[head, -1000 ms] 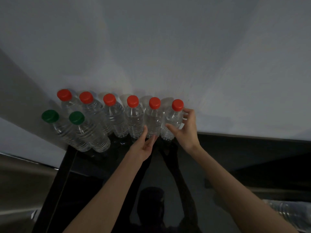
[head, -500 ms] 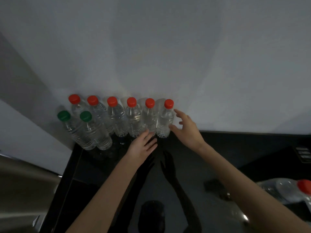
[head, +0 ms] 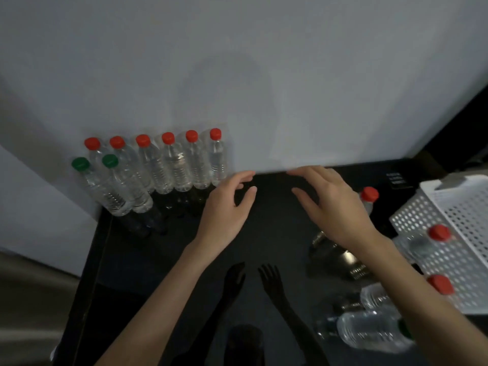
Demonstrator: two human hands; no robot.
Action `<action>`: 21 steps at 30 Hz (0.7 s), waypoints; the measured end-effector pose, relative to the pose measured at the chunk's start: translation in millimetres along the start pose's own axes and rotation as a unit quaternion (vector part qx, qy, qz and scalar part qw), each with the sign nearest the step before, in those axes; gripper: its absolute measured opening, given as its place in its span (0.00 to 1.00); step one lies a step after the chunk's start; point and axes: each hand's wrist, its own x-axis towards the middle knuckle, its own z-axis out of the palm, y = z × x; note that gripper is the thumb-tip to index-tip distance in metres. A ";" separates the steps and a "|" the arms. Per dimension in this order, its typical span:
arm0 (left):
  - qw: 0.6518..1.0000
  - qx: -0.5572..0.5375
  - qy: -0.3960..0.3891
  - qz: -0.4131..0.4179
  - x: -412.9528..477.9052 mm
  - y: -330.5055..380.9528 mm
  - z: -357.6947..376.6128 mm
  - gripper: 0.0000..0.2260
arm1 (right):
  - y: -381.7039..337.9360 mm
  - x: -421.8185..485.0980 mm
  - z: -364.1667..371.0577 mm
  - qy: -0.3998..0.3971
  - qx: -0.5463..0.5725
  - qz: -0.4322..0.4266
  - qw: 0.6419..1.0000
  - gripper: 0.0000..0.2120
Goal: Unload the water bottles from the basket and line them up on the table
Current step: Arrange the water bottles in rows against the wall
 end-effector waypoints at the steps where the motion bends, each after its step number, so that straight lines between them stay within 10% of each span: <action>1: 1.000 0.006 -0.006 0.014 -5.6 9.7 7.9 0.16 | 7.8 -13.5 -8.8 0.003 -0.010 0.004 1.000 0.16; 21: 0.971 -0.060 -0.225 0.048 -118.3 86.9 187.6 0.21 | 147.7 -194.1 -64.6 -0.018 0.019 0.128 0.991 0.16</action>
